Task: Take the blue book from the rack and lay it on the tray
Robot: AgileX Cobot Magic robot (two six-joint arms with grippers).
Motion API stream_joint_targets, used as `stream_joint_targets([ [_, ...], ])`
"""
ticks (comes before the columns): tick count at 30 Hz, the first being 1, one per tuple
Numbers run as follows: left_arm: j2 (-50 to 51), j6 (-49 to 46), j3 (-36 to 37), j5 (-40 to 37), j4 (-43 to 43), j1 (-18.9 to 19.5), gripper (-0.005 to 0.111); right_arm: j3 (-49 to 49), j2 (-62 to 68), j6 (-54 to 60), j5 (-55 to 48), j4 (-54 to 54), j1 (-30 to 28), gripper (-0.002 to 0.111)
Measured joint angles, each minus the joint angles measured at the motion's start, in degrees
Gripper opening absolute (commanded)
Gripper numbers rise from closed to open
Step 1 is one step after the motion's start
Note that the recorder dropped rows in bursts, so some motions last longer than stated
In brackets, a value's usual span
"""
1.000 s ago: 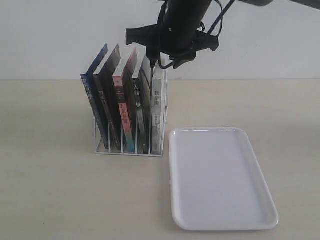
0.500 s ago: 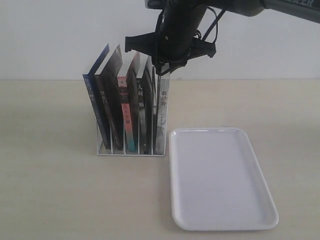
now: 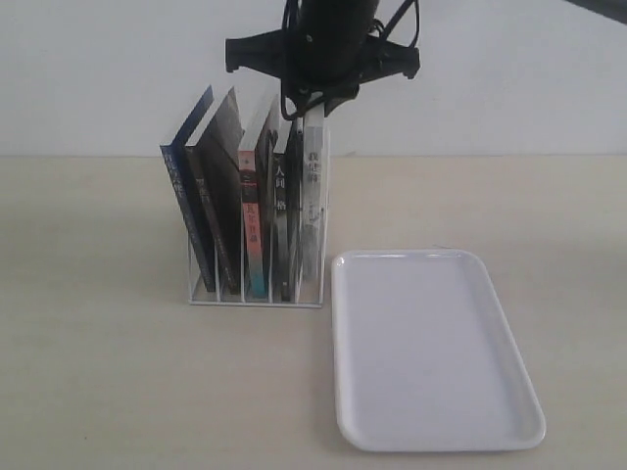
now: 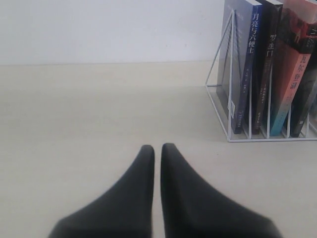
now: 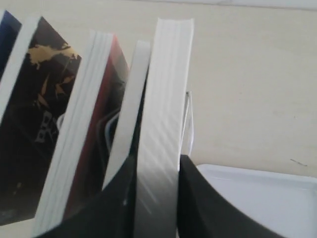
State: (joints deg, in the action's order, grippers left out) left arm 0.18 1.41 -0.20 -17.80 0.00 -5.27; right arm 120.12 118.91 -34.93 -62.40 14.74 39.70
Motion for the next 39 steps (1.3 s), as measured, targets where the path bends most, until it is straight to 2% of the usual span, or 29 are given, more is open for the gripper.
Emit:
stream_joint_targets([
  [13, 0.0, 0.0, 0.0, 0.0, 0.0, 0.0, 0.004, 9.62, 0.0, -0.55, -8.67, 1.87, 1.39, 0.005],
  [32, 0.0, 0.0, 0.0, 0.0, 0.0, 0.0, 0.004, 19.25, -0.03, 1.78, -10.67, 2.75, 1.39, 0.005],
  [39, 0.0, 0.0, 0.0, 0.0, 0.0, 0.0, 0.004, 19.62, -0.14, 2.35, -10.67, 2.75, 1.39, 0.005],
])
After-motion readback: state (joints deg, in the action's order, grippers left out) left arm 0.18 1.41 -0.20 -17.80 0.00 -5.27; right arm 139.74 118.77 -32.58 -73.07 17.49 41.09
